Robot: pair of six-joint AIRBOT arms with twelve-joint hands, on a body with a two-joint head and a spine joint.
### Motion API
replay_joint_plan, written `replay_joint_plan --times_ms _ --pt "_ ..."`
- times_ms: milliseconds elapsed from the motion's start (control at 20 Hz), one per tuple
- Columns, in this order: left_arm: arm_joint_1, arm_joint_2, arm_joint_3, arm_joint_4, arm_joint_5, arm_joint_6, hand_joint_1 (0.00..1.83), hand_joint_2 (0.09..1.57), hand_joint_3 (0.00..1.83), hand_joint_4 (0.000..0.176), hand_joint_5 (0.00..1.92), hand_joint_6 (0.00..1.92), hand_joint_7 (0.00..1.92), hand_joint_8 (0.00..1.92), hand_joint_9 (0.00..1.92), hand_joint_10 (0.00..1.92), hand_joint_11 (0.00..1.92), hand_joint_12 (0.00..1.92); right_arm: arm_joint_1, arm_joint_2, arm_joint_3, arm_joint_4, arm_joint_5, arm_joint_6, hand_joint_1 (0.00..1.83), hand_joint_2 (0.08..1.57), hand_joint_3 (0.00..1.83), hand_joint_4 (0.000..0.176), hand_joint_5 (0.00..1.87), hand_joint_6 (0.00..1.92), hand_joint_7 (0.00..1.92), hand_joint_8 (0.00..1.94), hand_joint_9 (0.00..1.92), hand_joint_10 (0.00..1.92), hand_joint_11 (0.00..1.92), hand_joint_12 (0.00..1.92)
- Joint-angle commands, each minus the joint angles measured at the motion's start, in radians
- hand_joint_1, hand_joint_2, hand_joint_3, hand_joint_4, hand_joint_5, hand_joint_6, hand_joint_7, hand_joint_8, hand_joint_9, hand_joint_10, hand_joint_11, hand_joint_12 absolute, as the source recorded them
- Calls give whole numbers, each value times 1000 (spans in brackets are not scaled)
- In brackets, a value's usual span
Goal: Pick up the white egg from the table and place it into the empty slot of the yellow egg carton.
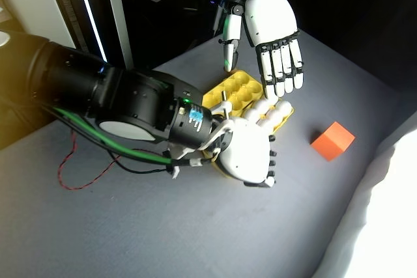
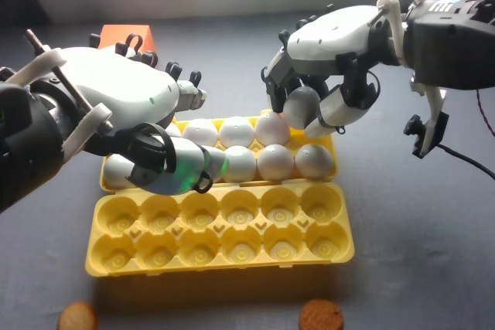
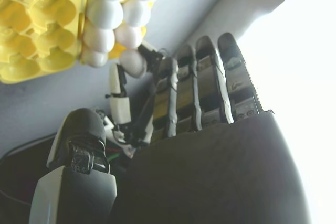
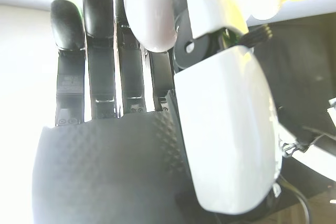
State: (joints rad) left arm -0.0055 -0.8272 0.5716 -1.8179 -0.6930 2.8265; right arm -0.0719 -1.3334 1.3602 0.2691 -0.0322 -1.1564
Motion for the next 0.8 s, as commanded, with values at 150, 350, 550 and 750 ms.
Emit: replay_joint_plan --times_ms 150,350,550,750 --pt "-10 11 1 61 6 1 4 1348 4 0 160 2 207 3 170 5 0 167 -8 5 -11 -7 80 -9 1321 1262 0 0 637 1478 760 1339 594 1572 363 1697" --pt "-10 11 1 61 6 1 37 1345 2 0 190 3 218 2 177 2 0 231 -9 9 -32 -20 64 -10 1267 1247 0 0 394 1098 735 1389 563 825 349 1601" --pt "-10 11 1 61 6 1 49 1344 2 0 202 1 242 2 197 2 0 259 -10 18 -45 -20 64 -14 1163 1166 0 0 516 539 696 379 590 564 311 1479" --pt "-10 11 1 61 7 1 127 1336 0 0 207 1 240 2 203 3 0 272 -11 20 -45 -22 64 -19 1132 1185 0 0 531 390 689 211 529 636 288 1479"
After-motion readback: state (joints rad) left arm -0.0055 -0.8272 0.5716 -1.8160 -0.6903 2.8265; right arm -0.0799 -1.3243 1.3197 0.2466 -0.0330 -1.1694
